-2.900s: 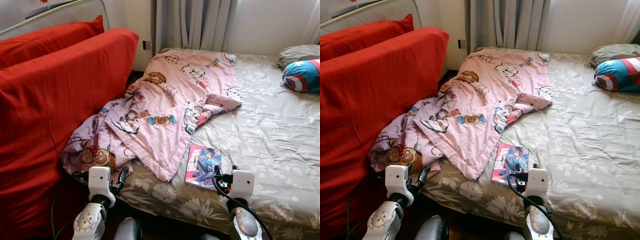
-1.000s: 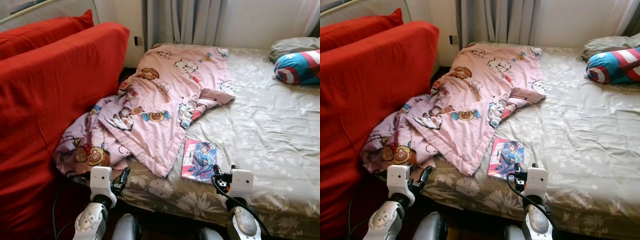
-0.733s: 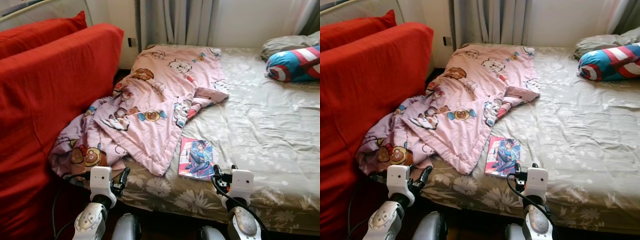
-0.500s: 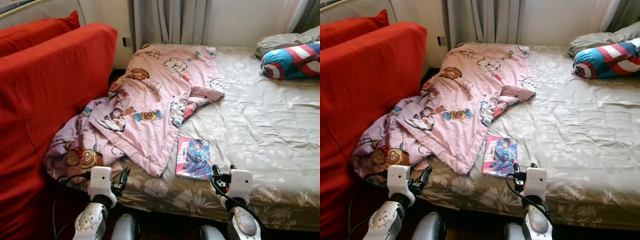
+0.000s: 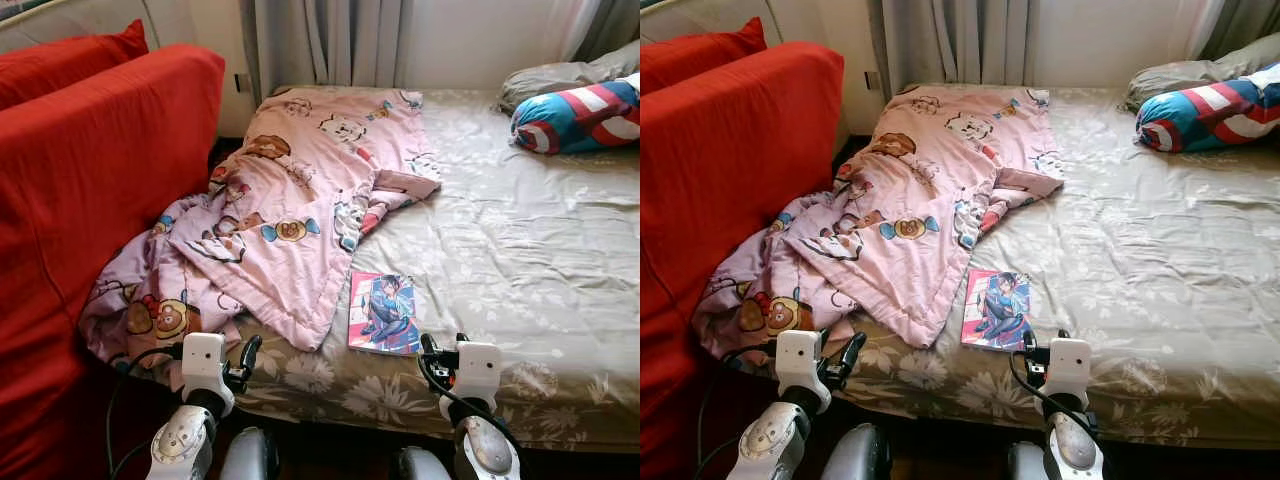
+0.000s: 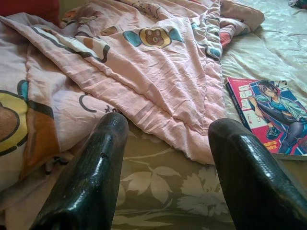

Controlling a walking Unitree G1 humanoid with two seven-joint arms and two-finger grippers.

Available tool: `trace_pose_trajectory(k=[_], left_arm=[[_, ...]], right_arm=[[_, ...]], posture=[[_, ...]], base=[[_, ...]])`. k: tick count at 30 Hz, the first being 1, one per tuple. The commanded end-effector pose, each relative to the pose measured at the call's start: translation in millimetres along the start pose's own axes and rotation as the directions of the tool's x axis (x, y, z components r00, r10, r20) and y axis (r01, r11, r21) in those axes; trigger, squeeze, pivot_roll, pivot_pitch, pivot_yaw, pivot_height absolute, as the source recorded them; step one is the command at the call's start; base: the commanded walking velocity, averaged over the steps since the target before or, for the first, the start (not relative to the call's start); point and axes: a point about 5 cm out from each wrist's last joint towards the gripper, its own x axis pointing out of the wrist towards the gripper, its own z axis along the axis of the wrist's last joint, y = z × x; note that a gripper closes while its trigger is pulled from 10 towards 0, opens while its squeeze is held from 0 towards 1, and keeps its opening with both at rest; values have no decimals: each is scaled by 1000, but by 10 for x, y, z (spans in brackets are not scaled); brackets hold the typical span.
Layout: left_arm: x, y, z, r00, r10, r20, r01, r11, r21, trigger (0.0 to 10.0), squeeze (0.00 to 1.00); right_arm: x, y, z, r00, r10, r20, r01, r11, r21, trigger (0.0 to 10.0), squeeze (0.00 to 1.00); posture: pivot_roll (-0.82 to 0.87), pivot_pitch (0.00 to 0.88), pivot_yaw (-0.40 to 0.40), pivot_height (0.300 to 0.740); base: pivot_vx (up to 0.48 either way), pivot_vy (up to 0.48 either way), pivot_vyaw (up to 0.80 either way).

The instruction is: Clean up the room

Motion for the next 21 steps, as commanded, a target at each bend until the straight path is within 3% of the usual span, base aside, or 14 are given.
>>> trace_pose_trajectory(k=[1, 21], left_arm=[[16, 12, 26, 1000, -3, -4, 3, 1000, 14, 10000, 0], [20, 8, 30, 1000, -6, -3, 6, 1000, 13, 10000, 0]], right_arm=[[5, 24, -17, 1000, 13, -7, -13, 1000, 1, 10000, 0], [20, 41, -60, 999, 39, -25, -39, 999, -7, 10000, 0]], posture=[[-30, 42, 28, 610], [-29, 41, 28, 610]], base=[[244, 0, 0], [271, 0, 0]])
